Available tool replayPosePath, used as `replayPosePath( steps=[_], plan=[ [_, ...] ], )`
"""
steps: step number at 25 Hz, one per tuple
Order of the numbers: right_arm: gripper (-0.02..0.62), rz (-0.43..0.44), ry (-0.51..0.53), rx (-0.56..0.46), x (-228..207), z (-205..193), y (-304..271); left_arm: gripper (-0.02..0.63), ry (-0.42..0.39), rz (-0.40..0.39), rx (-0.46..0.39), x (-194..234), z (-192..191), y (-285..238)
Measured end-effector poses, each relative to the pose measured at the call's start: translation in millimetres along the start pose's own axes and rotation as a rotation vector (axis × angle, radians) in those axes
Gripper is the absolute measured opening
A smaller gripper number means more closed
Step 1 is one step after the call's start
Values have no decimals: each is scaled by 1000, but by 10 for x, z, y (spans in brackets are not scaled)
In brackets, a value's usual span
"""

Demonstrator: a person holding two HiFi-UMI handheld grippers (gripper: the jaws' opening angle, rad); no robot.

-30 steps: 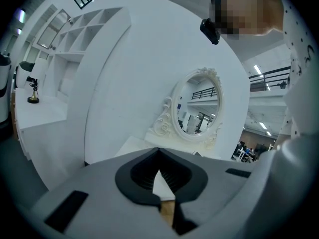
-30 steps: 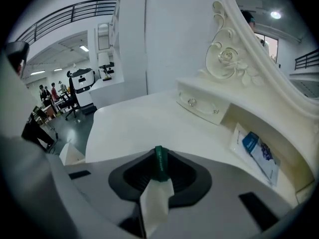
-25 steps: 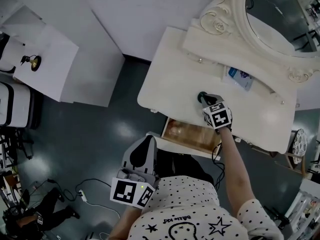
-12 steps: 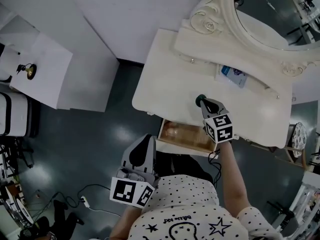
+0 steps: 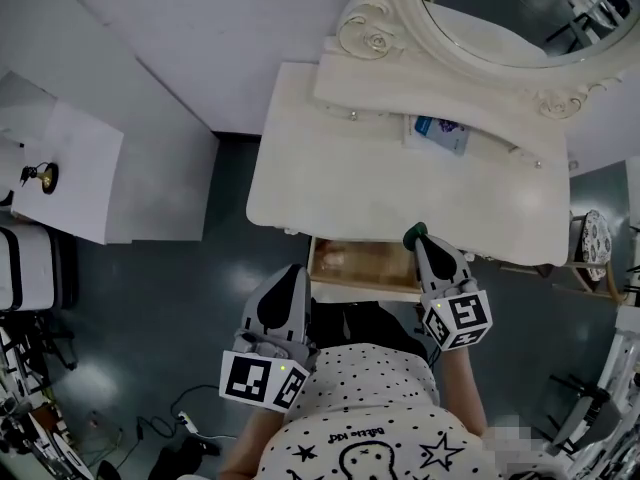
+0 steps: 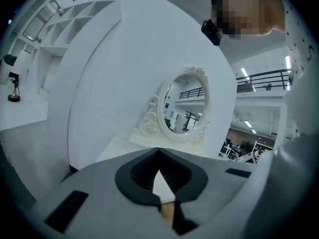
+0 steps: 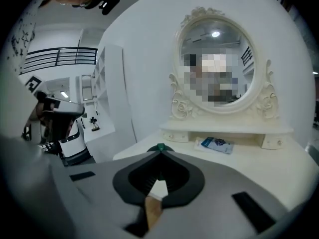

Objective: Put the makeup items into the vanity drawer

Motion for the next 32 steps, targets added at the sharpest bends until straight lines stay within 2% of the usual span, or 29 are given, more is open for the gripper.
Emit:
replayPosePath(
  steps=[8,19,27,32],
  plan=[
    [8,-60,-44,-22,145,-204,614,-3,-44,-42,27,-64,-112,-26],
    [9,-101,-73,-25,198,-271,925,-3,-50,-90,25,-224,-130,-36],
    [9,-81,-47,-23,164,-253,865,-3,-46,-61,17,-186,-137,55],
    [9,-28,29,11,185,-284,717,-3,-45,-37,9,-151,-132,125]
  ],
)
Point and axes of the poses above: the fingertips, and each gripper's own axes: y backward along the fingers, x to its left, z out of its top, the point moved 2 cm from there along y, backward along the fingers, and after that the axes turned 4 degrees about y, right-handed, at the moved point
